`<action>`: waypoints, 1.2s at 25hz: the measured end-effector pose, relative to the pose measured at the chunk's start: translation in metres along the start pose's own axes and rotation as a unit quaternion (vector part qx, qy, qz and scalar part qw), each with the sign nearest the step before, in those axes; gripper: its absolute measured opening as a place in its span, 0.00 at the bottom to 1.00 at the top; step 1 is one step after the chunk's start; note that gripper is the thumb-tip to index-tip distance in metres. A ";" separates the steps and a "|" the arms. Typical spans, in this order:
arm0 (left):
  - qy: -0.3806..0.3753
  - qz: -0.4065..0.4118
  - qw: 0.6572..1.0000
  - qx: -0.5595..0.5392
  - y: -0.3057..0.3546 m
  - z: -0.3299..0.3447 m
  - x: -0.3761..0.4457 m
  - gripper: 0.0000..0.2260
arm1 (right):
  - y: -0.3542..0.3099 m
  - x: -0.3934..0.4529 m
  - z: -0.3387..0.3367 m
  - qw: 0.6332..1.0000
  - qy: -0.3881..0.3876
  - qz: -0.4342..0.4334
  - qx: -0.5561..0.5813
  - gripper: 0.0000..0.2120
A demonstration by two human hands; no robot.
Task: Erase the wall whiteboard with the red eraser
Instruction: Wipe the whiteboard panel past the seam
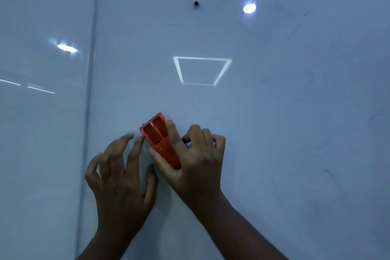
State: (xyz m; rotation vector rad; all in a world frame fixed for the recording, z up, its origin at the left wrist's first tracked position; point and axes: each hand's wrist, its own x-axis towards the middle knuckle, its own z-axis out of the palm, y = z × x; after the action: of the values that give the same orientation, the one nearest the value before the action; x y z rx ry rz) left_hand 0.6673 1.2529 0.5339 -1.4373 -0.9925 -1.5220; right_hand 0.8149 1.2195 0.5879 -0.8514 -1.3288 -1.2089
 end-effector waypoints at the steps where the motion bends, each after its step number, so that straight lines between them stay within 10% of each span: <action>1: 0.015 -0.009 1.000 -0.007 -0.002 -0.002 0.012 0.27 | 0.003 0.009 0.001 1.000 0.006 -0.008 0.000 0.30; 20: 0.063 0.048 0.997 0.024 -0.015 0.037 0.149 0.29 | 0.157 0.117 -0.028 0.963 0.145 0.215 -0.069 0.28; 30: 0.059 0.067 0.995 0.038 -0.017 0.038 0.150 0.30 | 0.022 0.139 0.031 0.996 0.065 -0.031 -0.046 0.29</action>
State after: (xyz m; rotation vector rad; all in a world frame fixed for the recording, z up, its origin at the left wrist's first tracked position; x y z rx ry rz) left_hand 0.6602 1.2889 0.6848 -1.3176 -0.8556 -1.4385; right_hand 0.8080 1.2325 0.7311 -0.7867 -1.2094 -1.3610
